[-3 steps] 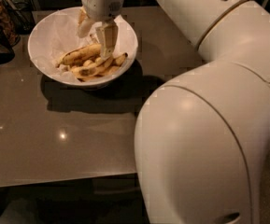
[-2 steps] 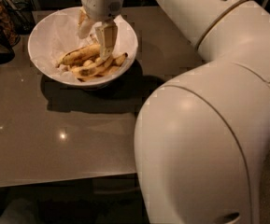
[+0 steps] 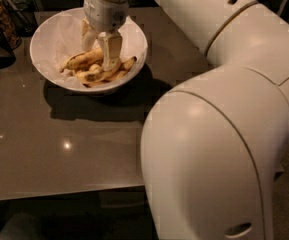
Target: Pick banana from white bowl
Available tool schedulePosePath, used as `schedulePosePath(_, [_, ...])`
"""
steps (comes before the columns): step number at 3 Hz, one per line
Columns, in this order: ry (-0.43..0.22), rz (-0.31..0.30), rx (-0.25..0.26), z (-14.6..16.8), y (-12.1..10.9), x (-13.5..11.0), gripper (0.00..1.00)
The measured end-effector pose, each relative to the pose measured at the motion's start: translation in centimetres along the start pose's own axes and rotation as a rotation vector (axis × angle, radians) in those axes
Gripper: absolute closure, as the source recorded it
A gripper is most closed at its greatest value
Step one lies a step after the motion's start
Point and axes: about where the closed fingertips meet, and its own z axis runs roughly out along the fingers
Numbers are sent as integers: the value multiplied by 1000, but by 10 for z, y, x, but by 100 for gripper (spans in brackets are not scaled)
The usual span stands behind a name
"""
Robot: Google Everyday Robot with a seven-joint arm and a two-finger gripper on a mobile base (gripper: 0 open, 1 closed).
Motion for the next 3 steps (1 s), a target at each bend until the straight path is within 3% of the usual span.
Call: schedulePosePath(3, [-22,-17,-31,15,3,-5,44])
